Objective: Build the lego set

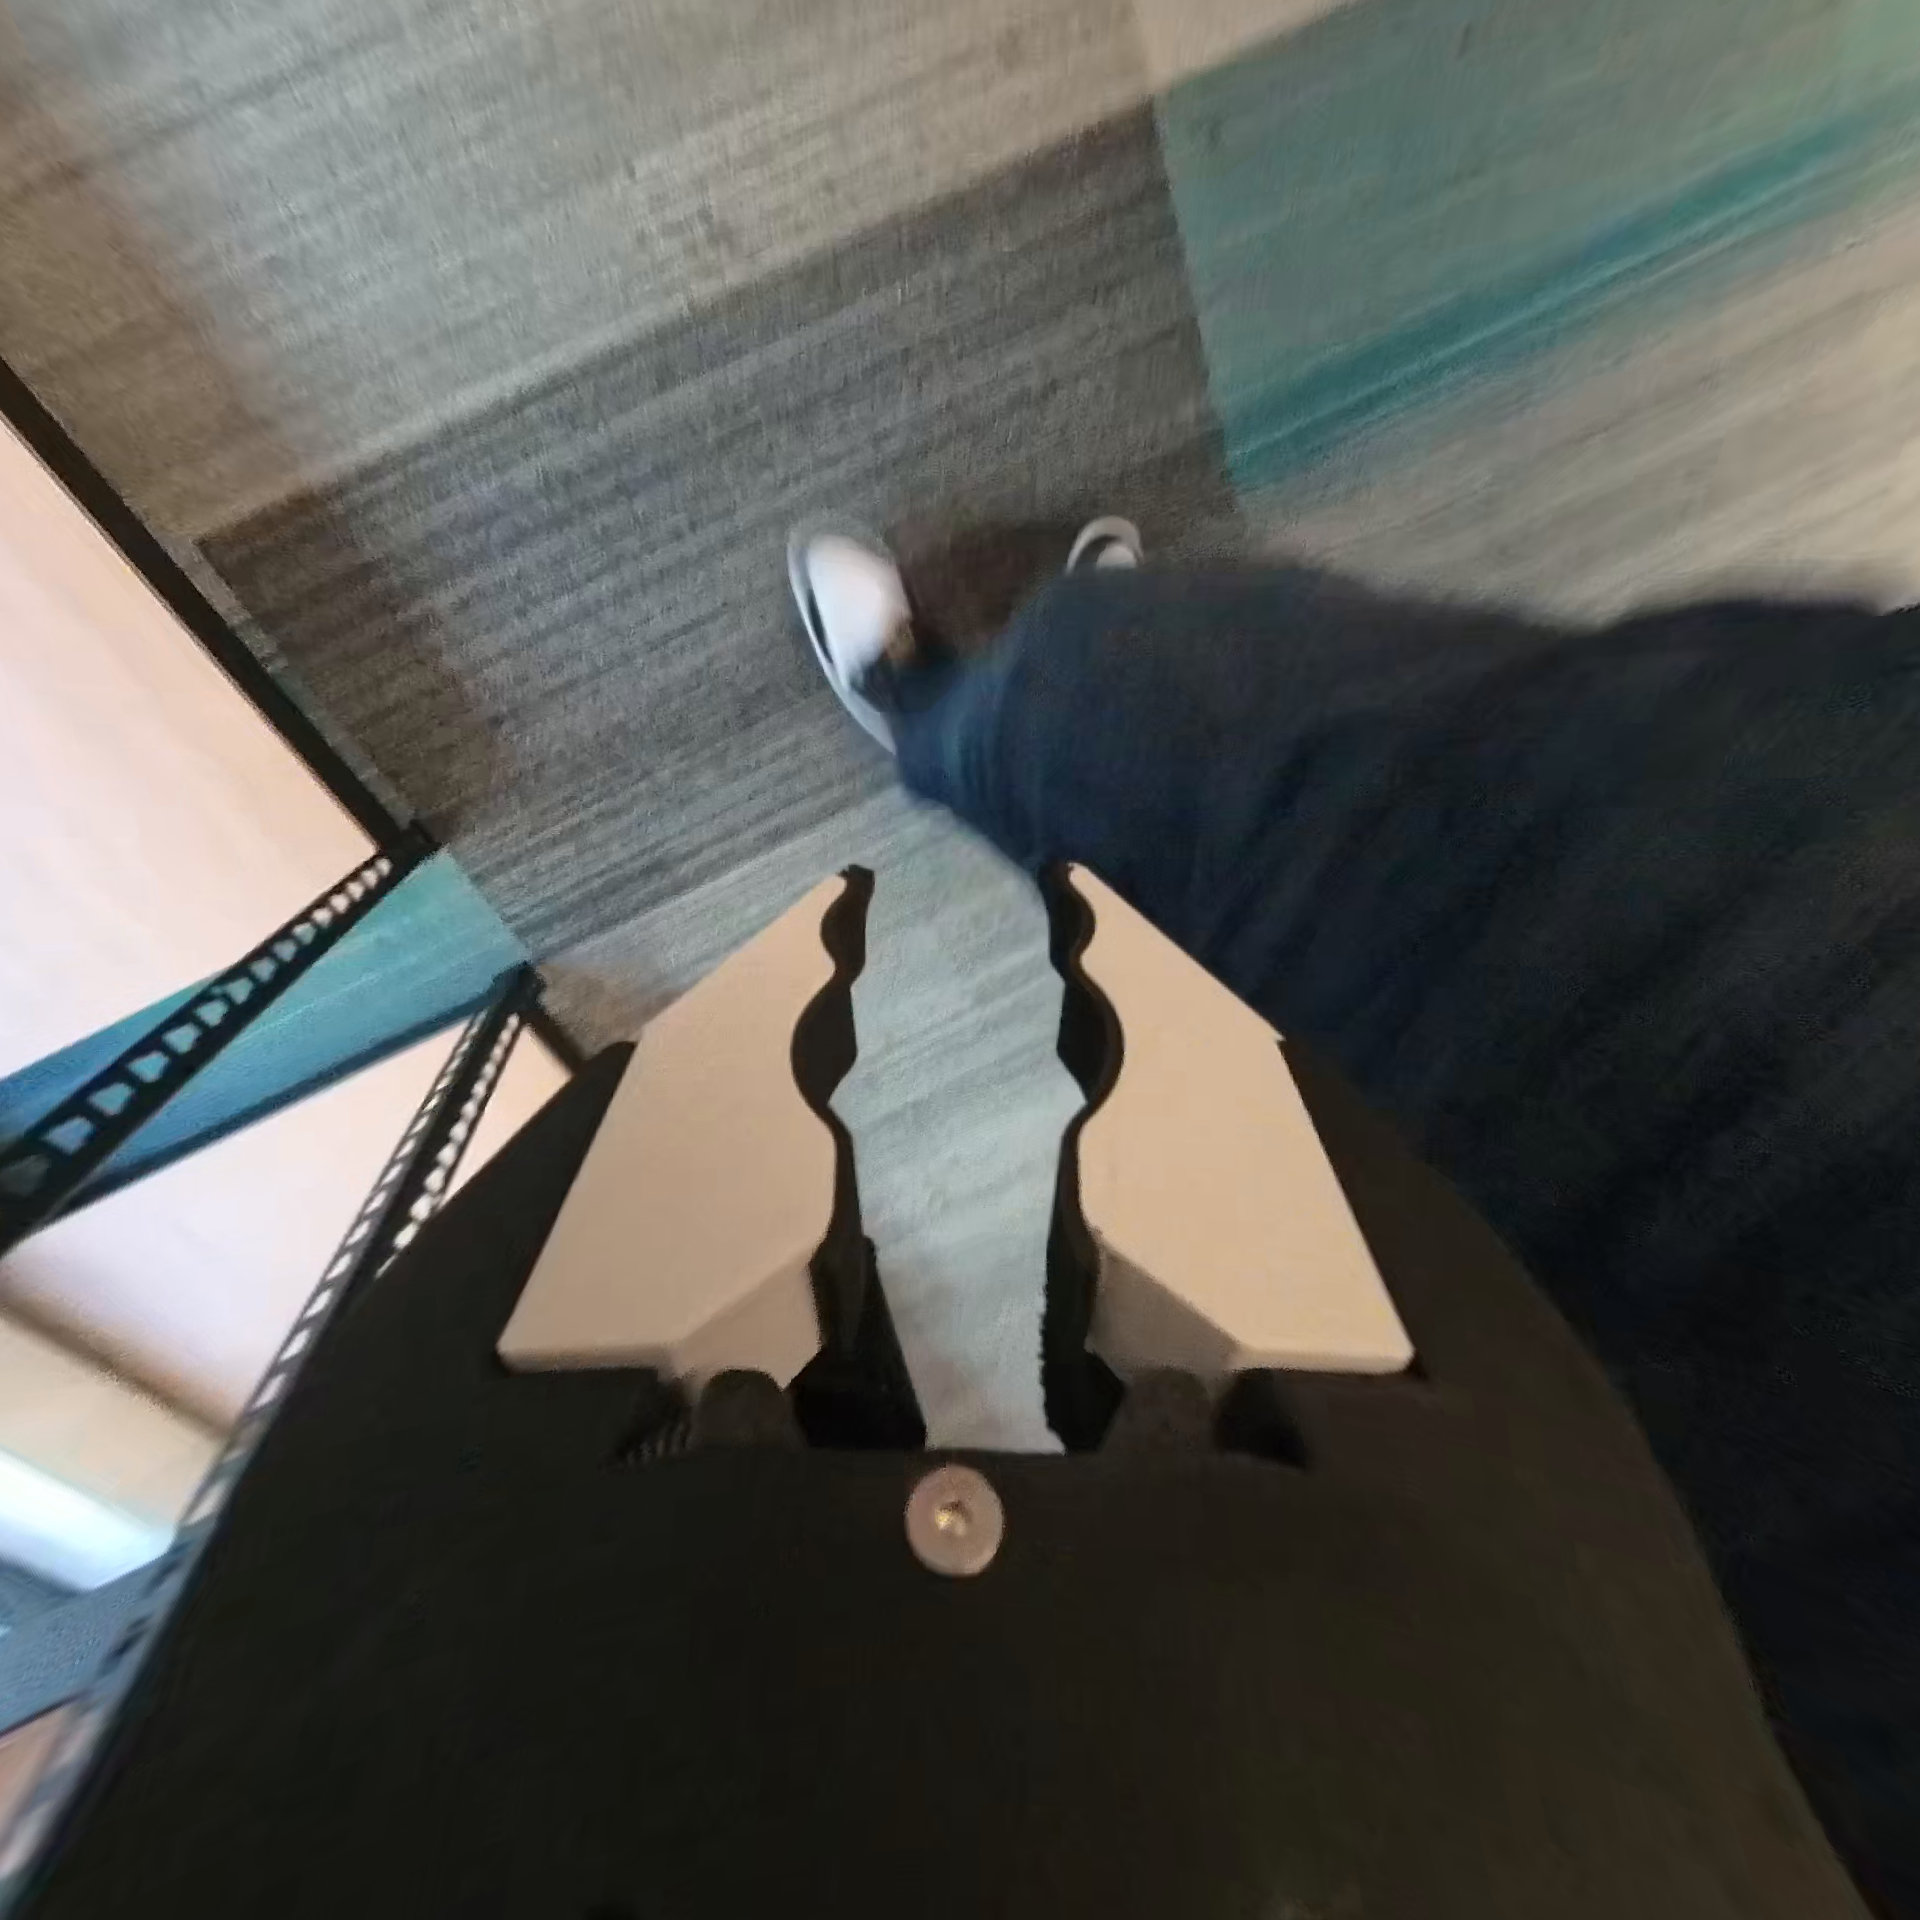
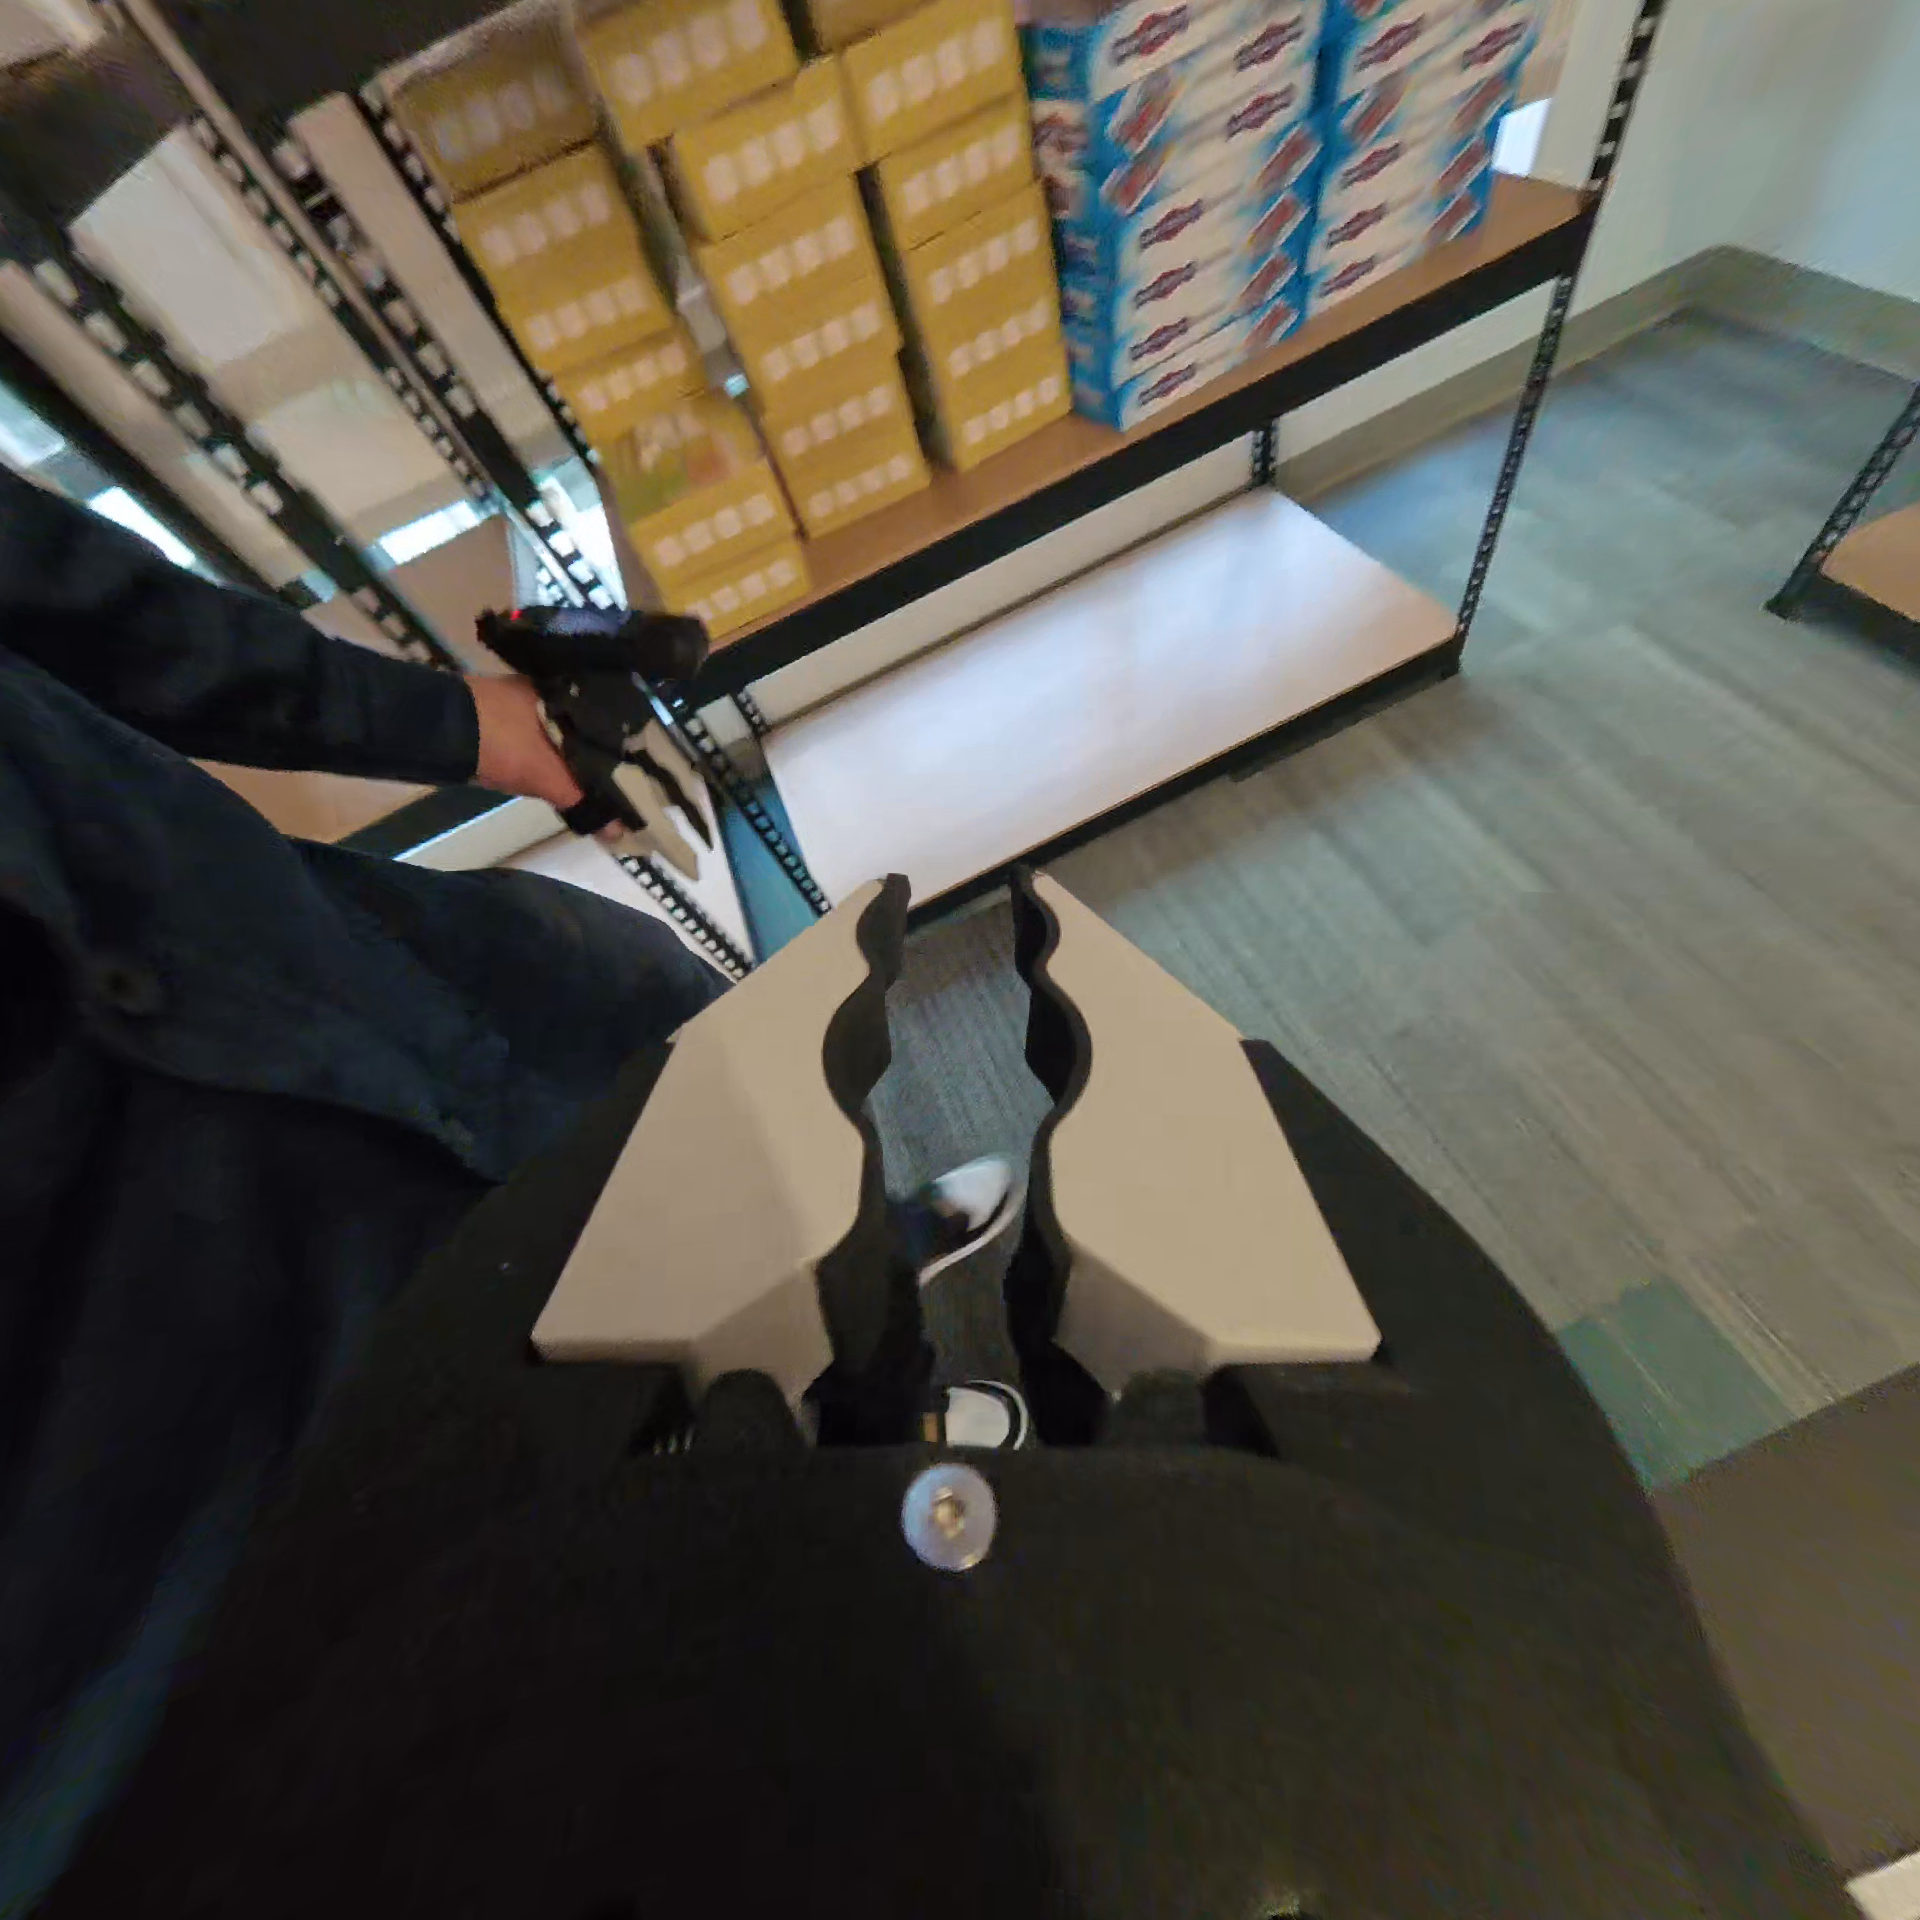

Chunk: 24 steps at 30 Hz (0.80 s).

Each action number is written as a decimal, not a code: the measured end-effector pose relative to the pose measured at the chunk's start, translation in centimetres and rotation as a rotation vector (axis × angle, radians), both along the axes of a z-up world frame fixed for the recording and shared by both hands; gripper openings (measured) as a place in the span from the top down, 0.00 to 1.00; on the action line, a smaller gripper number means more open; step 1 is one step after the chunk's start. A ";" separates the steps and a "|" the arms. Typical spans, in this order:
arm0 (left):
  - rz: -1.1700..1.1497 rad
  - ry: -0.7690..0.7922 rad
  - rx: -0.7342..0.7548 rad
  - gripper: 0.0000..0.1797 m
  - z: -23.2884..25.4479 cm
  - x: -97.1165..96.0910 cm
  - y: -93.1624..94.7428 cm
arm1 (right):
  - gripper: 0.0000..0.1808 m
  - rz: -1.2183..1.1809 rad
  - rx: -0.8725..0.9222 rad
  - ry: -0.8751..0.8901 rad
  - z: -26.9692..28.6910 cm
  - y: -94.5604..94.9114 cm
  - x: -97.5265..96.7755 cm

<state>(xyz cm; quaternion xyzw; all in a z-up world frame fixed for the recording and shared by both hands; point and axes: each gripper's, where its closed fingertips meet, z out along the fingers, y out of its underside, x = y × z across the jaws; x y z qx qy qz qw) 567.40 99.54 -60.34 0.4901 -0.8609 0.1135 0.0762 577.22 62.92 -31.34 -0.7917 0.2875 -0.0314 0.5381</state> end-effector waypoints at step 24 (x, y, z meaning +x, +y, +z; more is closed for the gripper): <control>-0.659 -0.268 -0.147 0.79 5.3 85.7 -50.4 | 0.88 -0.882 0.200 0.196 -6.7 -30.3 38.2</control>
